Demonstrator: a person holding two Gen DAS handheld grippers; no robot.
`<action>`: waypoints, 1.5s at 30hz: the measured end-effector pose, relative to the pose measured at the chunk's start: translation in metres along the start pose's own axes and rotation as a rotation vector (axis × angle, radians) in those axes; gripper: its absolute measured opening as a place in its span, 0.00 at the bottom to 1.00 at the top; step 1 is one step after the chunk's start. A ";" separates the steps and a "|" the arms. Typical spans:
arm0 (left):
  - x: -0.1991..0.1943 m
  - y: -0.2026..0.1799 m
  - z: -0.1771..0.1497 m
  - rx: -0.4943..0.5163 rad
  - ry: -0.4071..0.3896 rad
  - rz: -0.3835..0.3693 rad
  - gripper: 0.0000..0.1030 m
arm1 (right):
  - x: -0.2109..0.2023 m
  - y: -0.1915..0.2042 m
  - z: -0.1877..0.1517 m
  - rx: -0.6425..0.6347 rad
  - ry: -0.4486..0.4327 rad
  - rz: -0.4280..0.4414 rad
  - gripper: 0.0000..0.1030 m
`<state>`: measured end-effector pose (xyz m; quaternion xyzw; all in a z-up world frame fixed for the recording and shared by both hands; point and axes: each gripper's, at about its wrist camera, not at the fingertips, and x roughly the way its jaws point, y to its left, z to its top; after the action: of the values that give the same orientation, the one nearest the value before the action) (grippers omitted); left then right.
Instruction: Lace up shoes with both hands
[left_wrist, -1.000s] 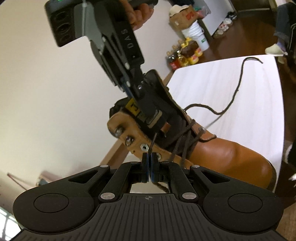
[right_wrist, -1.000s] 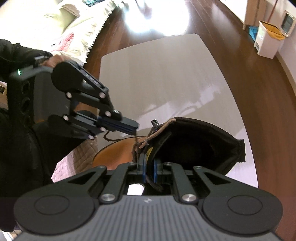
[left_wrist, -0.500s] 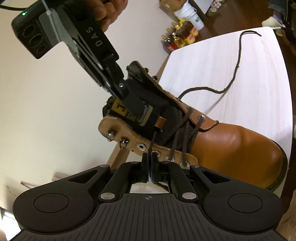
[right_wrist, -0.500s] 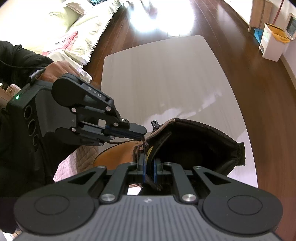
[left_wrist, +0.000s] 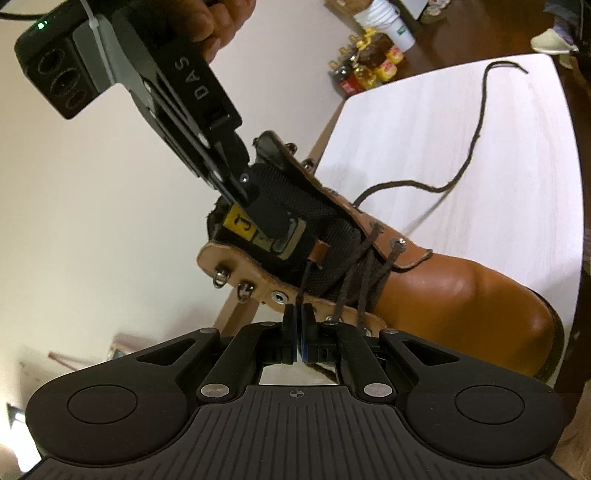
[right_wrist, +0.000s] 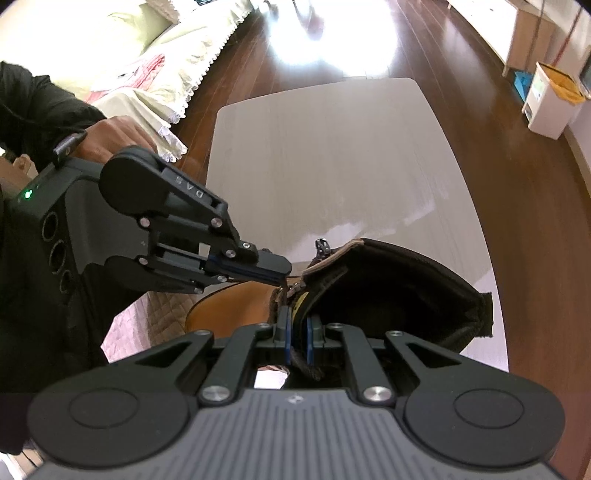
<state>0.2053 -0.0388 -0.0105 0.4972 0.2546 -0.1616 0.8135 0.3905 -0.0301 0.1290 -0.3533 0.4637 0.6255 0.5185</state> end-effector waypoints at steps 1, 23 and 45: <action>0.001 -0.001 0.001 0.002 0.006 0.006 0.02 | 0.000 0.001 0.000 -0.003 -0.001 0.000 0.08; 0.011 -0.010 0.017 0.025 0.038 0.033 0.02 | 0.002 0.006 -0.001 -0.022 -0.013 -0.026 0.08; 0.021 -0.003 0.032 -0.025 0.051 -0.043 0.03 | 0.003 0.008 -0.005 0.038 -0.032 -0.072 0.08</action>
<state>0.2292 -0.0687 -0.0133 0.4852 0.2879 -0.1633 0.8093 0.3817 -0.0343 0.1264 -0.3498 0.4540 0.6033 0.5546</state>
